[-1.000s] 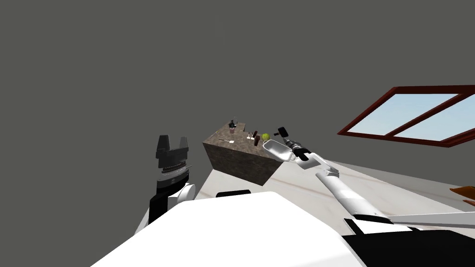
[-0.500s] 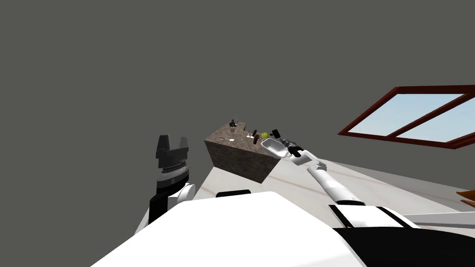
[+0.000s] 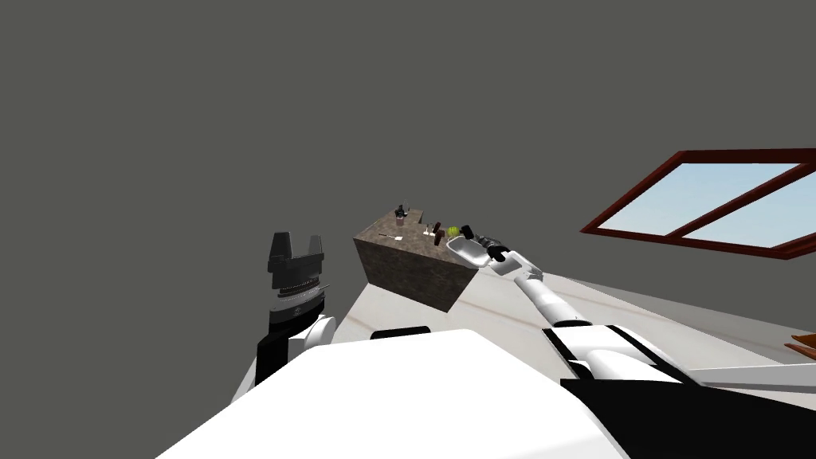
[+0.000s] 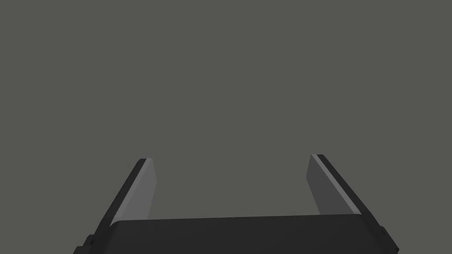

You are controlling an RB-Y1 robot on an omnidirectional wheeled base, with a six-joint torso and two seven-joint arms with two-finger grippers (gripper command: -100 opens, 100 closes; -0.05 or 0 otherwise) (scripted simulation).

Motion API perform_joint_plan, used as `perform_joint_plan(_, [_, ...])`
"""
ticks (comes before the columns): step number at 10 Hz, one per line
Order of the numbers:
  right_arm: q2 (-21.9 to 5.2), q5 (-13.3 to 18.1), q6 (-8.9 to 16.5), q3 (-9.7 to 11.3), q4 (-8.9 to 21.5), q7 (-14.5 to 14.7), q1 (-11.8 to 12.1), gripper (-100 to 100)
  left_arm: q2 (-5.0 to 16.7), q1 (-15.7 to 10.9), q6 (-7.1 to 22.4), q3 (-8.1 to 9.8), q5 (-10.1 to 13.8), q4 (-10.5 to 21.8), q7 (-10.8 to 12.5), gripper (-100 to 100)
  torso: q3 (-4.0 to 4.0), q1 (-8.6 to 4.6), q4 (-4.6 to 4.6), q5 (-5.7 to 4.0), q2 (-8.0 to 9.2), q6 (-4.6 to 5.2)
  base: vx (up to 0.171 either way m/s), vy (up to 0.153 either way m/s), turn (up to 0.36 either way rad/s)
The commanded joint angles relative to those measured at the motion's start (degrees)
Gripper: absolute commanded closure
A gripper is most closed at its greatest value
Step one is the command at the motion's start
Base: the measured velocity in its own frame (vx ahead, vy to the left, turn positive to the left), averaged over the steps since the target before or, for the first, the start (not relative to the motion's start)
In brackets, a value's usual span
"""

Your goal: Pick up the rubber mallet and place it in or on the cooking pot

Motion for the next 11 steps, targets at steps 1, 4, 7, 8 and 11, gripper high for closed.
perform_joint_plan(1, [0.33,0.21,-0.16,0.48,2.09,0.11,-2.86,-100,0.00,0.00,0.00,0.00,0.00,0.00,0.00,0,0.00,0.00,0.00,0.00,0.00,0.00,-0.042,-0.009,-0.005])
perform_joint_plan(4, [1.21,0.33,1.40,4.83,5.90,1.78,-7.64,-100,0.00,-0.01,0.00,0.00,0.00,-0.01,0.00,0,-0.12,0.00,-0.07,-0.01,-0.14,-0.05,-0.115,-0.030,0.073])
perform_joint_plan(7, [1.21,0.33,1.40,5.62,9.81,1.78,-12.56,-100,0.00,0.01,0.00,0.00,0.00,0.00,0.00,0,-0.22,0.05,-0.08,0.02,-0.39,0.01,-0.032,-0.013,-0.007])
perform_joint_plan(8, [1.21,0.33,1.40,5.62,9.81,1.78,-14.30,-100,0.00,0.02,0.00,0.00,0.00,-0.01,0.00,0,-0.33,0.10,-0.13,0.03,-0.57,-0.01,0.020,0.003,0.001])
perform_joint_plan(11, [2.09,0.45,2.96,10.76,15.81,3.45,-19.10,-100,0.00,0.00,0.00,0.00,0.00,0.00,0.00,0,0.03,0.00,0.00,0.00,0.06,0.02,-0.159,-0.029,0.071])
